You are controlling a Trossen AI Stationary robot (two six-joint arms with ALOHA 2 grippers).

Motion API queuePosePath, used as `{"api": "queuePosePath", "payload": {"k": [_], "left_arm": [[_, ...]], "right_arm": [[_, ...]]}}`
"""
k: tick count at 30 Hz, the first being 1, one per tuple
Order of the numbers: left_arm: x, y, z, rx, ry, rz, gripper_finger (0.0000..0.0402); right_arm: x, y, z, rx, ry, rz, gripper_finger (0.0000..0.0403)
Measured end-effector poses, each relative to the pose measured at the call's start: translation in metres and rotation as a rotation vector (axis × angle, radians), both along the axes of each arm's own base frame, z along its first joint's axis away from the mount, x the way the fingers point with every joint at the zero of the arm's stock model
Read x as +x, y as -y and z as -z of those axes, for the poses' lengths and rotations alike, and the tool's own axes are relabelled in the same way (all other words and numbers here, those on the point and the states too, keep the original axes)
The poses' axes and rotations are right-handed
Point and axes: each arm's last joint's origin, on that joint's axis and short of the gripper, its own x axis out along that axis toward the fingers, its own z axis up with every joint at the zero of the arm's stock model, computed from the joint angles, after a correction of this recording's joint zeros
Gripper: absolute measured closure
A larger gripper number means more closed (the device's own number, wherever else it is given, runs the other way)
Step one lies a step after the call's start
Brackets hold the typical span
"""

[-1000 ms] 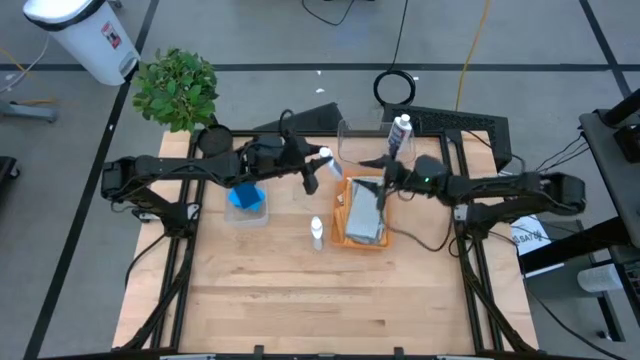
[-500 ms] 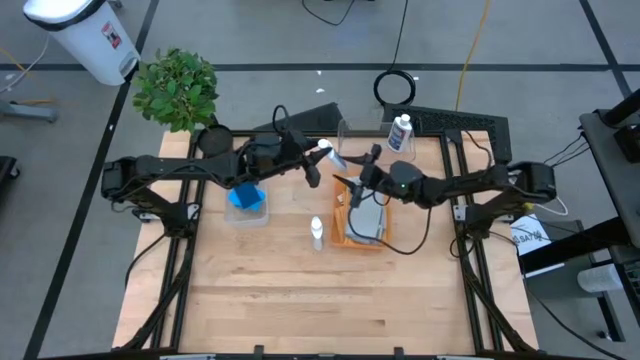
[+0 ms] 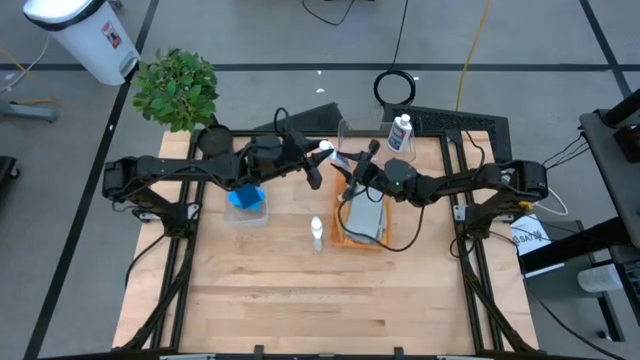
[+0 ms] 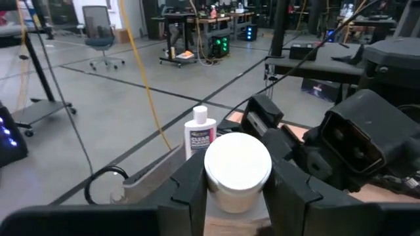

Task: Pick & Place Kitchen Items
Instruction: Put the white plastic restorer bottle into the transparent bin

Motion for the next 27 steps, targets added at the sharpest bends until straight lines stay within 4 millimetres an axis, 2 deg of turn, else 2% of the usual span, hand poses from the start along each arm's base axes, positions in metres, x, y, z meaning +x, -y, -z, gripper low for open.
{"api": "queuePosePath", "payload": {"k": [5,9,13,18,23,27], "left_arm": [[0.000,0.001,0.000,-0.004,0.002,-0.013,0.0278],[0.001,0.004,0.001,-0.012,-0.008,0.042,0.0204],[0.001,0.006,0.001,0.005,-0.011,0.083,0.0134],[0.000,0.010,-0.004,0.012,0.004,0.108,0.0083],[-0.010,0.013,-0.020,0.007,-0.011,0.124,0.0062],[-0.009,0.011,-0.043,-0.078,-0.194,0.192,0.0065]], "right_arm": [[-0.002,0.001,-0.002,-0.007,0.000,0.018,0.0350],[-0.006,-0.001,-0.005,0.004,-0.046,-0.019,0.0382],[-0.015,-0.002,-0.012,0.071,-0.072,-0.139,0.0389],[-0.032,0.002,-0.024,0.174,-0.099,-0.251,0.0389],[-0.046,0.008,-0.025,0.254,-0.160,-0.294,0.0389],[-0.048,0.011,-0.021,0.287,-0.200,-0.342,0.0389]]}}
